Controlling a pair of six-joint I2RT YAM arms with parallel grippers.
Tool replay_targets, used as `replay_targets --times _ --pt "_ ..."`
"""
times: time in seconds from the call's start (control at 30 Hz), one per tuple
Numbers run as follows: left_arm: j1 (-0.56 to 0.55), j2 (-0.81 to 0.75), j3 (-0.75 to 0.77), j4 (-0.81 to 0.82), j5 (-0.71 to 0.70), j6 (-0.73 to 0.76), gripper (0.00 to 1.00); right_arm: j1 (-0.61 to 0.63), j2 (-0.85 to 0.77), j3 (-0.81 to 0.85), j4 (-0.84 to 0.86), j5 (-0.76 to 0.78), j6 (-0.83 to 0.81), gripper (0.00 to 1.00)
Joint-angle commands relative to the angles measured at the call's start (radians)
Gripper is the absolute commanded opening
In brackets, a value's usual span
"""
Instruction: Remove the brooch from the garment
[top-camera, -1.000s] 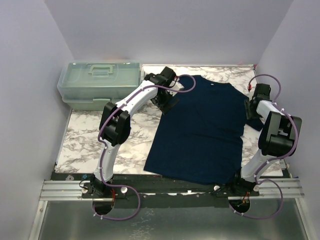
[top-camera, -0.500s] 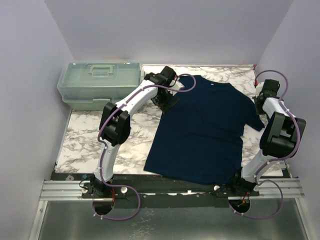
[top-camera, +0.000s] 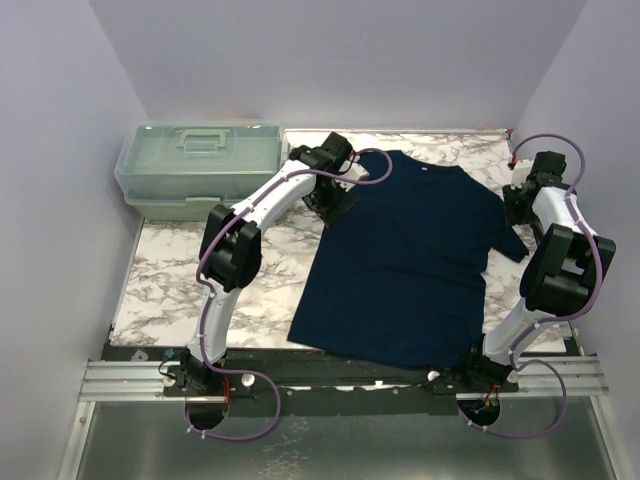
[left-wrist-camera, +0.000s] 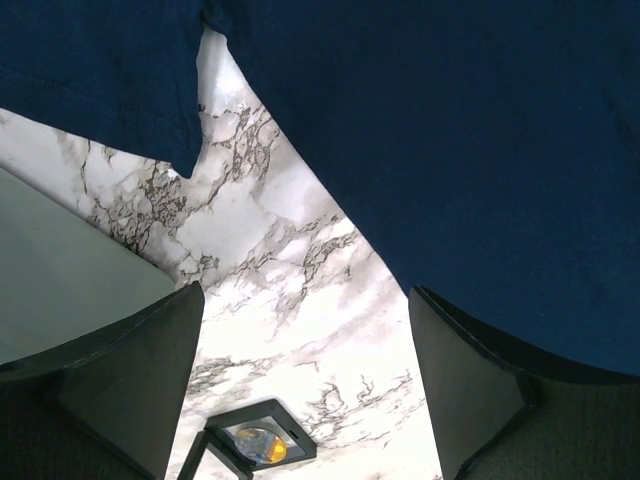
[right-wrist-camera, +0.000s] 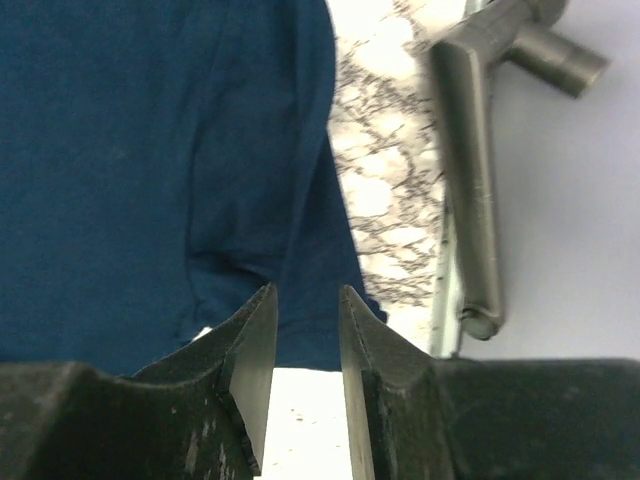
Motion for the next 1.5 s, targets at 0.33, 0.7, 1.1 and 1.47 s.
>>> replay_targets --times 0.33,0.7,1.1,1.47 --pt "-0.006 0.043 0.069 -0.028 -0.023 0.035 0.85 -0.003 0.067 -0.054 -0.028 -0.032 0.077 0.35" --pt "-0.006 0.039 0.063 -0.033 -0.025 0.026 0.85 -0.003 0.052 -0.056 0.008 0.054 0.026 0.01" --pt "-0.006 0.029 0.041 -0.030 -0.025 0.007 0.85 -0.041 0.071 0.033 0.049 0.146 -0.092 0.01" --pt "-0.003 0.005 -0.002 -0.012 -0.025 -0.020 0.85 -0.069 0.093 0.082 0.132 0.212 -0.161 0.29"
